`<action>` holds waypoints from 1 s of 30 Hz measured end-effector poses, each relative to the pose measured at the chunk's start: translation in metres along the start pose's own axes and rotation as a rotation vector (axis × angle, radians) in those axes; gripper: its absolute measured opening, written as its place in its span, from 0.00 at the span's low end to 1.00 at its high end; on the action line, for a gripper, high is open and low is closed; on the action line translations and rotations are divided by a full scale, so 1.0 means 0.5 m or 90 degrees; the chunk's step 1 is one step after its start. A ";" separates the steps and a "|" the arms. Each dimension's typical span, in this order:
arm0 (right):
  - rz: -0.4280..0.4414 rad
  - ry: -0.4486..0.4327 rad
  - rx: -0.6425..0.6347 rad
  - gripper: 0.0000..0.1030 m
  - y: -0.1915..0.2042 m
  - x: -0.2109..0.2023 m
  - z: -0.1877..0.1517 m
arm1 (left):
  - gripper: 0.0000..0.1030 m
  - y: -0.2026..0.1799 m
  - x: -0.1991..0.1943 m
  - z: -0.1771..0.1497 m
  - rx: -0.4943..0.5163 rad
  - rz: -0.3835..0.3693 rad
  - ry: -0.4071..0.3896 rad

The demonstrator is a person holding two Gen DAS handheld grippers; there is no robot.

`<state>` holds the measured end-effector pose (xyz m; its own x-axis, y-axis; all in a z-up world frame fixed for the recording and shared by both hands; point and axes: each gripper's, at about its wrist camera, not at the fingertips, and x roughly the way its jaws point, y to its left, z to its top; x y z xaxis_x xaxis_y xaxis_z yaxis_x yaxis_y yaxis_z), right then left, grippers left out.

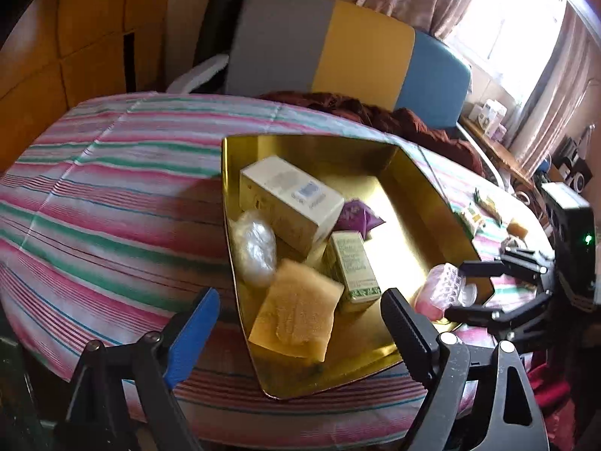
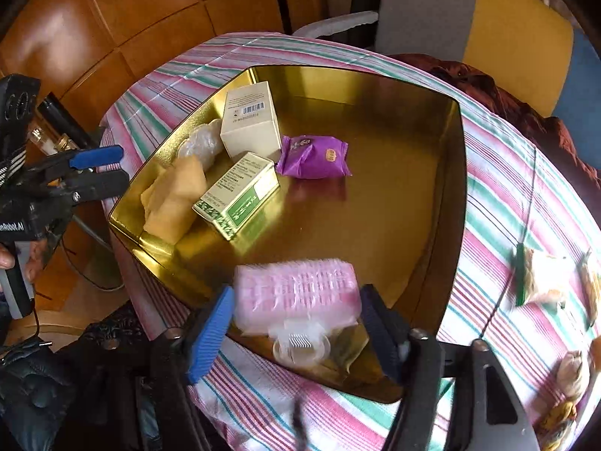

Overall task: Organize objects
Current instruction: 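Place the sponge and pink roller into the gold tray, opening both grippers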

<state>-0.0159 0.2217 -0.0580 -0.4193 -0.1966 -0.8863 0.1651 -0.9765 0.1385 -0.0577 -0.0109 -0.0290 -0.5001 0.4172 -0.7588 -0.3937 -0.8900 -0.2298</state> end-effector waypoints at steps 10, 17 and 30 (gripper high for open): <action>-0.035 -0.062 0.018 0.76 0.022 -0.053 0.012 | 0.94 -0.049 -0.058 0.031 0.047 0.059 -0.086; -0.057 -0.134 0.078 0.76 0.024 -0.088 0.009 | 0.96 -0.087 -0.066 0.030 0.066 0.095 -0.108; -0.077 -0.159 0.130 0.76 -0.003 -0.114 -0.026 | 0.96 -0.161 -0.051 0.016 0.129 0.064 -0.096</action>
<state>0.0194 0.2353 -0.0136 -0.6349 -0.0697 -0.7694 -0.0708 -0.9865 0.1478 -0.0193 0.0515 0.0138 -0.6474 0.3654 -0.6689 -0.4751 -0.8797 -0.0206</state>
